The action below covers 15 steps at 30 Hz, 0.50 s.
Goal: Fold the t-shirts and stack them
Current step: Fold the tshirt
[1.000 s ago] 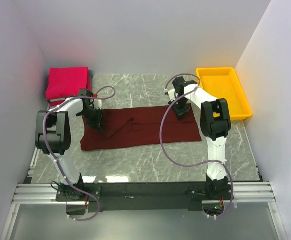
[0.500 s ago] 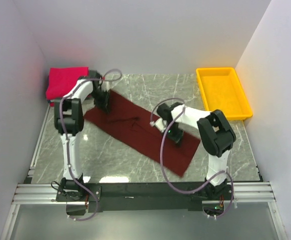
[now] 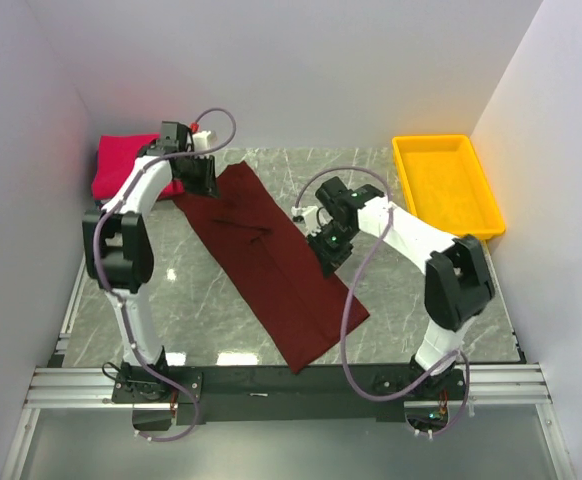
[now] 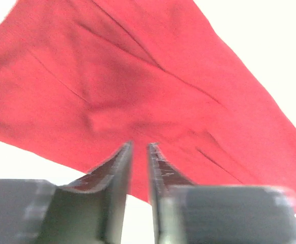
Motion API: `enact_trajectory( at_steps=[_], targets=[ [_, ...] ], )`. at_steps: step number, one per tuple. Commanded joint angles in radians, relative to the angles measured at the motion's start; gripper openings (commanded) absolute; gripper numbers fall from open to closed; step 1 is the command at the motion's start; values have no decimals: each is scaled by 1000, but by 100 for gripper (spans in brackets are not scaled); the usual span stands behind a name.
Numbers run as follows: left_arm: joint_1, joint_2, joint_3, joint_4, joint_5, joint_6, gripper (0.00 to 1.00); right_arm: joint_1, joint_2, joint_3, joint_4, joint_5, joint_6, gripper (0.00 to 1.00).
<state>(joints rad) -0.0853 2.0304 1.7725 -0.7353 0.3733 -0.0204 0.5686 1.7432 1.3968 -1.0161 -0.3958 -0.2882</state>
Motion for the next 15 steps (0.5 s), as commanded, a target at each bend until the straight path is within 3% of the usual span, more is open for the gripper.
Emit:
enact_trajectory(
  at_steps=[1, 7, 15],
  targets=[
    [-28, -39, -116, -1, 47, -85, 20, 4, 108, 24, 53, 52, 38, 13],
    [-41, -22, -217, 30, -5, -125, 13, 5, 234, 30, 70, 32, 69, 11],
    [-53, 137, -122, 20, -83, -112, 12, 65, 250, -88, 86, -64, 106, 10]
  ],
)
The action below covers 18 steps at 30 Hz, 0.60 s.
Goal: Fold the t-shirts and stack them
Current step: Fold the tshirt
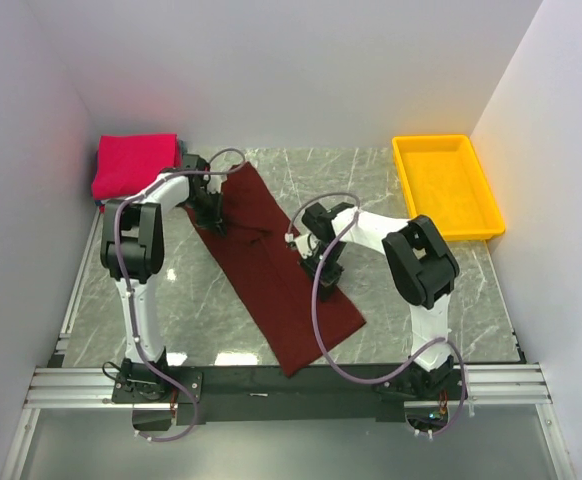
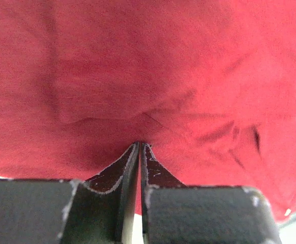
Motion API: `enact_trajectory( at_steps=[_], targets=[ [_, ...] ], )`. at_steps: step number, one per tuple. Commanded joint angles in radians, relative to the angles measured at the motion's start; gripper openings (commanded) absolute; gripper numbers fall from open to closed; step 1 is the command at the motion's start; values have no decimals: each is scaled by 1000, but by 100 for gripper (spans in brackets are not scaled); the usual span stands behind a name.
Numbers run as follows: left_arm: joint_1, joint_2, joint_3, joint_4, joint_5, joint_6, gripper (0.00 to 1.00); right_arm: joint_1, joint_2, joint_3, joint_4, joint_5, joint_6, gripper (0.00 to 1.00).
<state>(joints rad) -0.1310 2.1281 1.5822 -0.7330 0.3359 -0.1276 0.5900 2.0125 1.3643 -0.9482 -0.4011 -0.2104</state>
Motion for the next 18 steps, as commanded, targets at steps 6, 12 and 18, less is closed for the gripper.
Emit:
enact_trajectory(
  at_steps=[6, 12, 18],
  targets=[
    [-82, 251, 333, -49, -31, 23, 13, 162, -50, -157, 71, -162, 57, 10],
    [-136, 336, 559, -79, -18, 51, 14, 157, -115, -77, 39, -235, 45, 13],
    [-64, 126, 431, 23, 83, 78, 26, -18, -199, 70, 52, -347, 80, 20]
  ],
)
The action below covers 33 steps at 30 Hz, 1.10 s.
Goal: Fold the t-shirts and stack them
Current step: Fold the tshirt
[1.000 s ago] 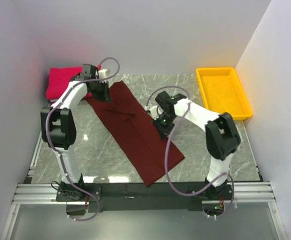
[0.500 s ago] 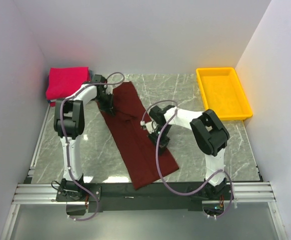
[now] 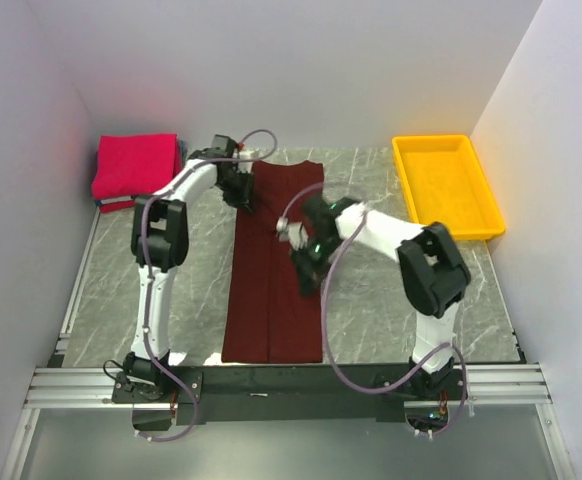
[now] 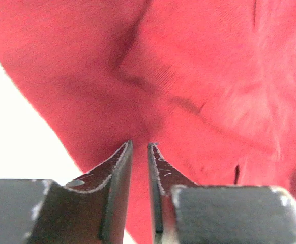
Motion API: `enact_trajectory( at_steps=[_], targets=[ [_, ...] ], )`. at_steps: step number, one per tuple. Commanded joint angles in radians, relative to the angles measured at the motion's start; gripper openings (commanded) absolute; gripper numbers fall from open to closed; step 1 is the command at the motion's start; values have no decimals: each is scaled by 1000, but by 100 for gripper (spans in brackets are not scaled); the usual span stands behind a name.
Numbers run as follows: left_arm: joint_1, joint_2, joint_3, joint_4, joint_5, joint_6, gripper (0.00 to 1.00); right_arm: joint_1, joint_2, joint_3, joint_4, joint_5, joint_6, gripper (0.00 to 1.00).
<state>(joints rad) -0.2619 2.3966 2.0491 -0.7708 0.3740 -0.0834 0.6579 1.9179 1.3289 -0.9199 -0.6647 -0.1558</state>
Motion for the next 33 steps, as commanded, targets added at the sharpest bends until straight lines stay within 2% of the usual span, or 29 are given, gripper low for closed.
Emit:
enact_trajectory(
  at_steps=[1, 5, 8, 12, 16, 20, 25, 33],
  targets=[
    [79, -192, -49, 68, 84, 37, 27, -131, -103, 157, 39, -90, 36, 22],
    [95, -295, -177, 90, 180, 8, 28, -198, -25, 306, 107, -61, 96, 27],
    [96, -349, -303, 140, 241, -36, 29, -227, 120, 430, 144, -46, 189, 27],
    [96, -376, -435, 197, 325, -104, 26, -245, 239, 518, 217, -47, 358, 21],
    [95, -401, -578, 306, 410, -182, 26, -247, 294, 486, 271, -82, 441, 14],
    [93, -379, -633, 335, 439, -216, 24, -245, 337, 440, 305, -89, 484, 11],
    [95, -335, -688, 369, 434, -233, 22, -254, 392, 463, 286, -41, 484, 9],
    [104, -216, -612, 355, 390, -228, 18, -314, 501, 556, 277, -29, 503, 6]
  ],
)
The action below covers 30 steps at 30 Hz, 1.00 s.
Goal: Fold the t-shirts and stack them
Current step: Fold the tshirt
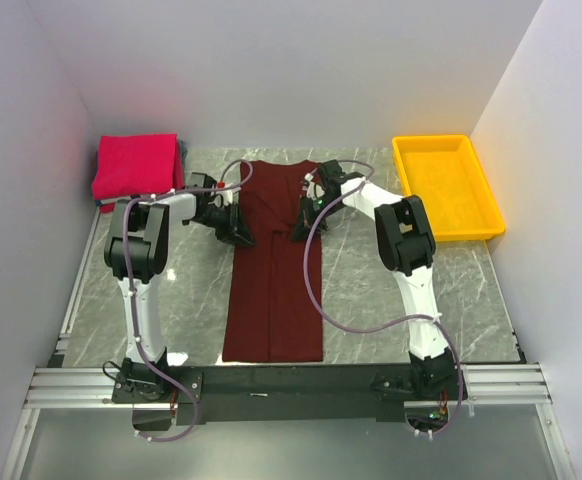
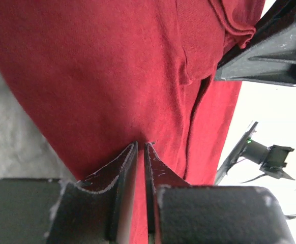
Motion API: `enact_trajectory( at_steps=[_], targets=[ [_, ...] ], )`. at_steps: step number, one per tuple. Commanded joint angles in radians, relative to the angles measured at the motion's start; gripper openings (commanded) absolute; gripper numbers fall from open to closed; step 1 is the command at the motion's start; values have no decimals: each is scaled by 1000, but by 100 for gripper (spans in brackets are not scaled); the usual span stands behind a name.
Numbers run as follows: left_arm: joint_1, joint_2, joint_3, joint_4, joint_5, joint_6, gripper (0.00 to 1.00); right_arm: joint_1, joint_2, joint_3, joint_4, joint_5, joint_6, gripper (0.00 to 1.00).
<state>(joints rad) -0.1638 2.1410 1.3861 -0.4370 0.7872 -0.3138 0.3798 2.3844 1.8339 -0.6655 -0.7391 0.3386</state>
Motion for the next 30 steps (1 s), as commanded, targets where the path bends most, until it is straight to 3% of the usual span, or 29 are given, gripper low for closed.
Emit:
enact_trajectory(
  at_steps=[1, 17, 30],
  targets=[
    [13, 51, 74, 21, -22, -4, 18, -39, 41, 59, 23, 50, 10, 6],
    [44, 181, 211, 52, 4, -65, 18, -85, 163, 274, 43, 95, 0, 4],
    [41, 244, 271, 106, 15, -140, 19, -110, 191, 352, 67, 165, -12, 4]
  ],
)
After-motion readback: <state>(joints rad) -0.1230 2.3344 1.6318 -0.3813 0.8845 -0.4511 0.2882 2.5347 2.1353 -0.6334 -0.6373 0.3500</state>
